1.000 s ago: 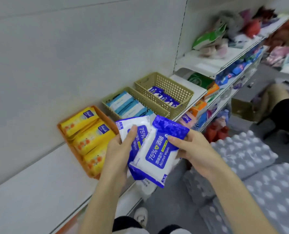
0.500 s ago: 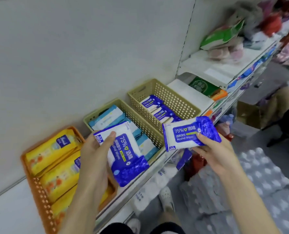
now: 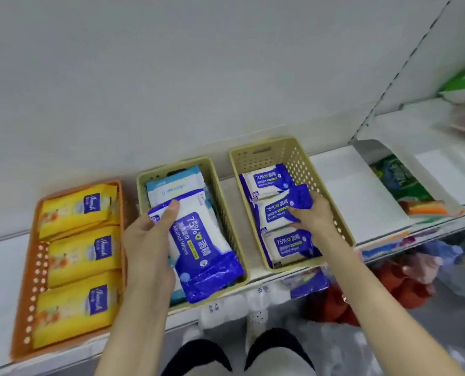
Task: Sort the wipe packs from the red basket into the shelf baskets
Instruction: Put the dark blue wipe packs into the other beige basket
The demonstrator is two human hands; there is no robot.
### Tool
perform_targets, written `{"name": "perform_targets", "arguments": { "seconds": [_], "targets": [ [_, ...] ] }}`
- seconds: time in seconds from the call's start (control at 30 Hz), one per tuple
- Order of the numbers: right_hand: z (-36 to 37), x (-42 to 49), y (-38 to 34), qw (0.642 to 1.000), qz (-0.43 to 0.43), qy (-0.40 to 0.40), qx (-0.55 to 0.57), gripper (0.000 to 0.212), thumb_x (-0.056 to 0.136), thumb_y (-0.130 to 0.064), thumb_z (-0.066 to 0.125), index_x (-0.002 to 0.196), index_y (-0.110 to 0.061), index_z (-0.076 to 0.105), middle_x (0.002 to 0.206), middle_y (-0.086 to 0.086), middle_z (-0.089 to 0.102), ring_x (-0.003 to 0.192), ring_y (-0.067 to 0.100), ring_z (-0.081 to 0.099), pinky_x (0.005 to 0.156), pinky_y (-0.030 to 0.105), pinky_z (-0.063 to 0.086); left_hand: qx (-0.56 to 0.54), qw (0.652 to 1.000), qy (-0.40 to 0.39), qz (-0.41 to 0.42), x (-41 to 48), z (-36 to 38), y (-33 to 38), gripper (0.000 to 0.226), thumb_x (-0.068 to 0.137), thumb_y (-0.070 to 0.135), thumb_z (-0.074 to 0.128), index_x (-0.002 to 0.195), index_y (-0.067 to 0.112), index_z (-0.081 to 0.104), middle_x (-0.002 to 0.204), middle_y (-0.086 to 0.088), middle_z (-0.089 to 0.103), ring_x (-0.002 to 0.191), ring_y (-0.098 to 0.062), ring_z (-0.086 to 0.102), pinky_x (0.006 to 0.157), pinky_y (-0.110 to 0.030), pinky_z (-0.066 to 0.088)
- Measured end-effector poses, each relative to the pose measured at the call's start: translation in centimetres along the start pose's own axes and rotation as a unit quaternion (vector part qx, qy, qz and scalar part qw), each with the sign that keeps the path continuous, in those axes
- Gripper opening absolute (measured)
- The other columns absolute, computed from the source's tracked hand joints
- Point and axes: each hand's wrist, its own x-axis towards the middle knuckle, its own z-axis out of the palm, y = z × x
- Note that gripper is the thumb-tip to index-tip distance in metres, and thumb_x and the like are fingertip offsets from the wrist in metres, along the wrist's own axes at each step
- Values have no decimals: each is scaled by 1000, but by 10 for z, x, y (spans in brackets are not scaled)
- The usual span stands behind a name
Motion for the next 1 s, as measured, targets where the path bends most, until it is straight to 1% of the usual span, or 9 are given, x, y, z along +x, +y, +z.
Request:
{"name": "perform_targets", "arguments": {
  "seconds": [0.1,0.23,0.3,0.33,0.43,0.5,0.6,0.77,1.0],
  "targets": [
    [4,15,0,998,-6,-20,-54,40,85,4,64,121,-8,51,117,13,63,99,27,63,73,41,56,-20,1000,18,-4,-2,3,-7,13,82,27,68,92,21,61,75,7,74,67,-8,71,56,-24,54],
    [2,20,0,963,-104,-13,-246,52,85,-2,66,130,-5,40,124,17,59,109,32,60,76,27,42,-28,999,28,-16,2,4,-18,6,86,14,65,82,15,60,75,0,72,71,-11,68,56,-20,56],
    [3,18,3,922,-163,-19,-350,63,83,-4,67,136,-5,33,129,20,53,112,35,56,79,32,44,-22,999,20,-28,6,3,-21,7,87,11,64,81,12,60,78,-4,72,69,-12,68,55,-20,56],
    [4,17,7,894,-191,-22,-405,68,84,-5,66,141,-7,30,135,21,46,117,35,51,87,36,45,-21,999,14,-35,8,3,-21,6,87,10,63,82,12,60,78,-4,72,67,-10,69,55,-20,57],
    [5,19,12,791,-306,-46,-528,59,91,-16,59,145,-12,36,152,19,25,140,34,24,115,39,23,-39,997,-2,-61,12,-3,-23,2,88,10,61,86,10,60,75,-2,74,68,-8,70,60,-23,59],
    [5,25,10,754,-341,-146,-543,50,96,-24,53,143,-17,41,157,12,19,145,29,14,118,33,13,-56,995,-4,-81,15,-9,-24,5,88,11,61,93,9,63,80,-4,75,75,-11,71,66,-27,60],
    [5,34,8,715,-299,-268,-572,56,96,-38,50,147,-26,32,160,4,12,147,22,9,116,30,11,-69,991,-18,-111,16,-15,-23,15,88,13,61,103,10,65,91,-7,75,83,-13,70,73,-29,58],
    [2,36,8,755,-224,-277,-551,60,95,-46,47,149,-37,22,161,0,5,146,21,6,116,36,20,-72,988,-27,-131,19,-18,-21,20,86,16,63,105,13,64,90,-6,75,84,-13,71,66,-25,60],
    [2,35,11,766,-193,-278,-547,57,98,-46,39,150,-38,17,161,0,-2,147,22,-3,117,39,12,-40,985,-70,-152,20,-9,-28,24,85,13,62,109,13,65,96,-7,75,87,-13,72,59,-22,57]
  ]
}}
